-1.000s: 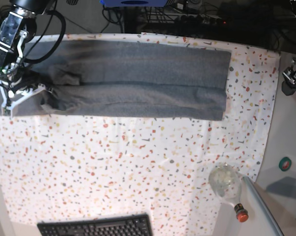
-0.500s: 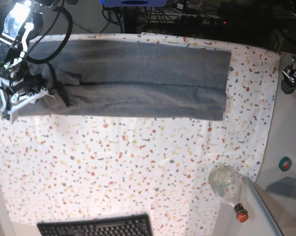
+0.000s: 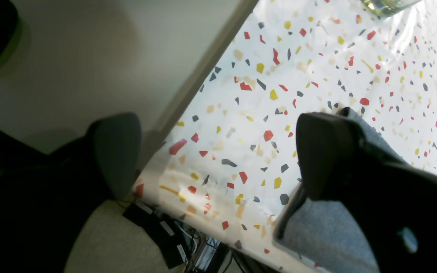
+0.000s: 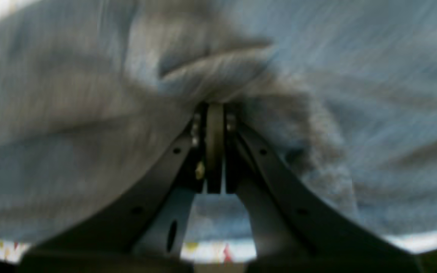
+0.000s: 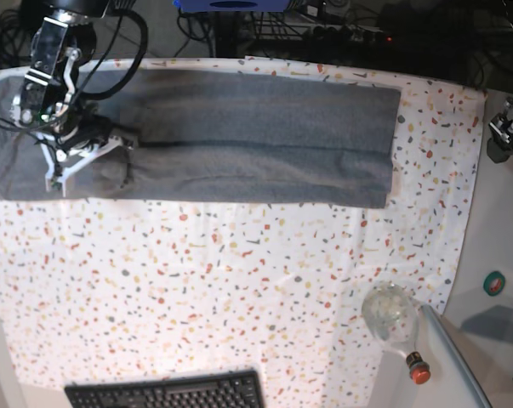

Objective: Layout the t-shirt on the table in an organized manner, then fold the t-shirt properly
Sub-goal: 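Press and tuck the folded sleeve end with the right gripper, then move the left gripper to the strip's other end and grasp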

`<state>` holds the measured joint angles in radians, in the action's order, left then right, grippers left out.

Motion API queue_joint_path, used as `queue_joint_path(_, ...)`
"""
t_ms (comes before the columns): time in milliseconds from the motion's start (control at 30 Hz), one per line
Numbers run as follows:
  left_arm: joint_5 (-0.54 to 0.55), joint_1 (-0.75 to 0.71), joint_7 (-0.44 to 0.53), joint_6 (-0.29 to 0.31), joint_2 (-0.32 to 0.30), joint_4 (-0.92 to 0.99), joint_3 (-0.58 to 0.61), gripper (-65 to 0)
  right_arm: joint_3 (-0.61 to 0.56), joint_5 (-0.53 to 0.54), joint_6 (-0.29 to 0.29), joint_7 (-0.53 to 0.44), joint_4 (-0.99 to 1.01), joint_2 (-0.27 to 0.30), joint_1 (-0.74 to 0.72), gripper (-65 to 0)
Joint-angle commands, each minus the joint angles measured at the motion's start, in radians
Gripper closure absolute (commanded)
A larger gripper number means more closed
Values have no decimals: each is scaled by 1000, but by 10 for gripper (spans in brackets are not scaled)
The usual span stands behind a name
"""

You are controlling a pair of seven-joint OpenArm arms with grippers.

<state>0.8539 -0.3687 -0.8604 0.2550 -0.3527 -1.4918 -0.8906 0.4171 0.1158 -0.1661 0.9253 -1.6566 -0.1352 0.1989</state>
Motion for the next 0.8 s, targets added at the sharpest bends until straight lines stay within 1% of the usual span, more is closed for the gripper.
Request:
queue_joint_path(0,14,-2,17,4,-22,-13,-9,-614,4,0,3,-30,-70,13,-9,0)
queue_joint_path(100,14,-3,17,4,-26,-13,-9,-614,27,-3,4,-30,-141,15,21,0)
queue_joint_path(200,14,-28,17,11,-27,-39,4,-614,59,-3,4,-28,-96,15,27,0)
queue_joint_path(233,14,-36,17,33,-27,-57,34,-614,61,-3,4,-30,-57,15,34,0)
queue_joint_path(267,14,-48,17,66,-27,-77,64,-614,61,-1,4,-36,-24,15,41,0)
queue_joint_path(333,14,-77,17,146,-24,-126,124,-614,67,0,4,-38,6,13,46,0)
queue_joint_path(367,14,-88,17,171,-18,-158,155,-614,68,0,1,-38,6,10,49,0)
queue_joint_path(400,14,-100,17,183,-13,-195,189,-614,70,0,0,-38,-7,10,50,0)
queue_joint_path(500,14,-115,17,188,20,-306,273,-614,91,2,-2,-38,-80,10,58,0)
queue_joint_path(600,14,-108,17,188,54,-378,321,-614,101,2,-2,-38,-130,15,53,0)
queue_joint_path(700,12,-57,17,185,68,-373,334,-614,141,0,-2,-36,-153,15,24,0)
queue_joint_path(767,-3,-14,17,169,68,-300,337,-614,171,0,-3,-36,-162,15,15,0)
